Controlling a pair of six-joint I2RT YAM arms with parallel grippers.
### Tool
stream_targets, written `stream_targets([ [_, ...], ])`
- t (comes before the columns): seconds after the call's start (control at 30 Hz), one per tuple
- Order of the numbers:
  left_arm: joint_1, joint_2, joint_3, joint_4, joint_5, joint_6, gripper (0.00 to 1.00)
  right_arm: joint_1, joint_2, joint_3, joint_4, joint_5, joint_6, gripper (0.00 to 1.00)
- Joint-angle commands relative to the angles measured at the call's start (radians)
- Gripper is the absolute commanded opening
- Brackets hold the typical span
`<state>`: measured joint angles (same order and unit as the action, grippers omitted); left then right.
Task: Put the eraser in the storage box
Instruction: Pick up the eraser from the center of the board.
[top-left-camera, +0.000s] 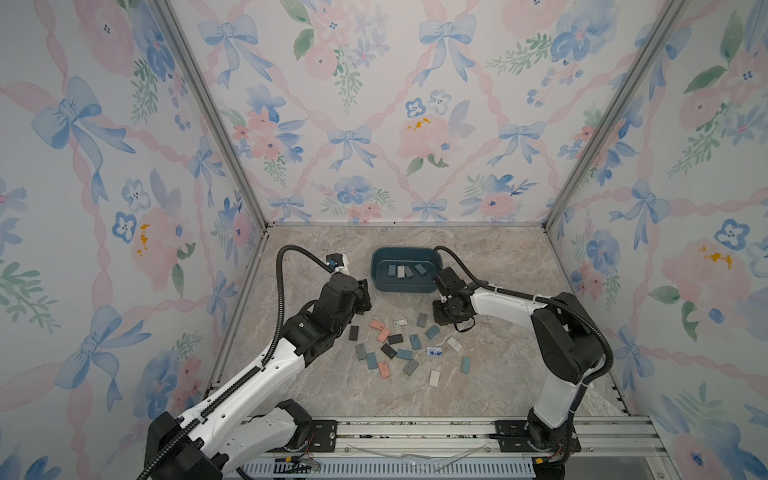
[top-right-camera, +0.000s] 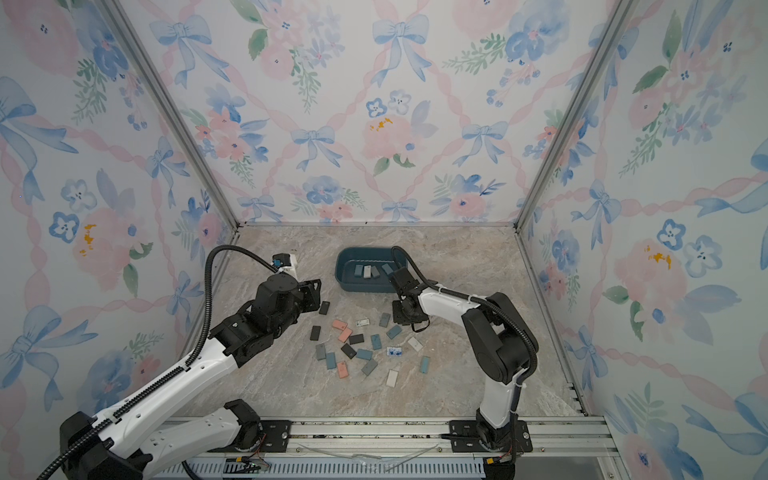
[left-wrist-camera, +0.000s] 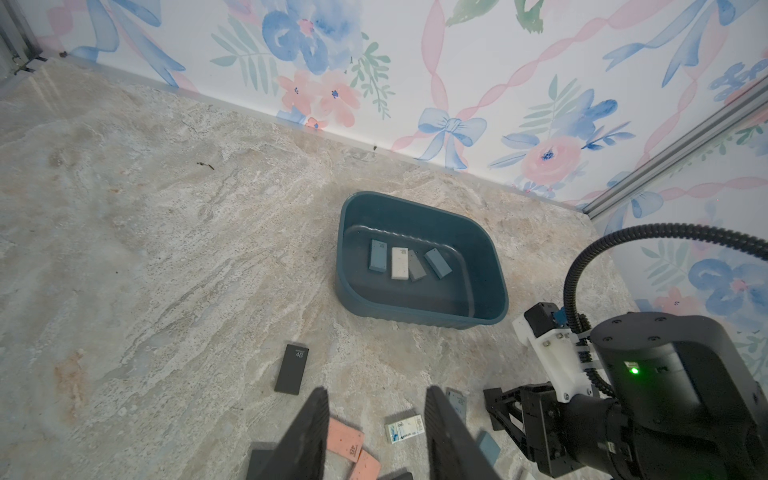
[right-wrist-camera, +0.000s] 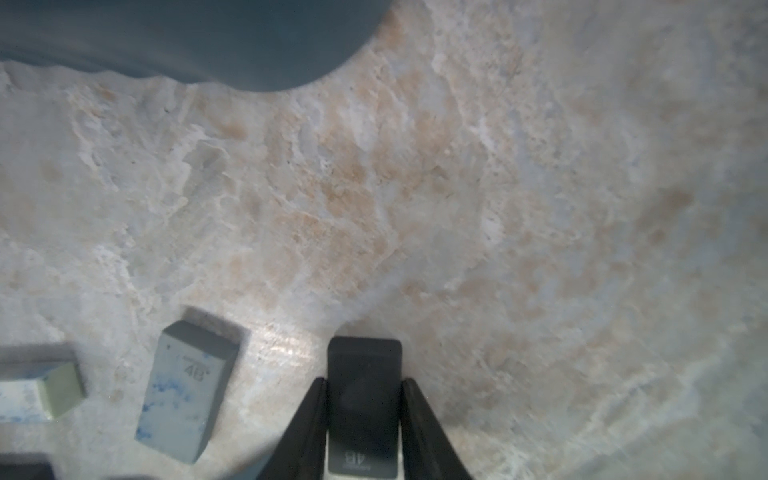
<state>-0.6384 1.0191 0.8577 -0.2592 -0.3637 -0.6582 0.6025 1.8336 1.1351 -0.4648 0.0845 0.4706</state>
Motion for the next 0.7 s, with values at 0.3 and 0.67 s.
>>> stream_targets([
  [0.3, 0.0, -0.014, -0.019, 0.011, -0.031, 0.008, 0.41, 0.013, 0.012, 0.021, -0.06, 0.024, 0.003, 0.21],
  [0.67, 0.0, -0.016, -0.022, 0.009, -0.037, 0.009, 0.41, 0.008, 0.0, 0.07, -0.093, 0.02, -0.02, 0.25],
])
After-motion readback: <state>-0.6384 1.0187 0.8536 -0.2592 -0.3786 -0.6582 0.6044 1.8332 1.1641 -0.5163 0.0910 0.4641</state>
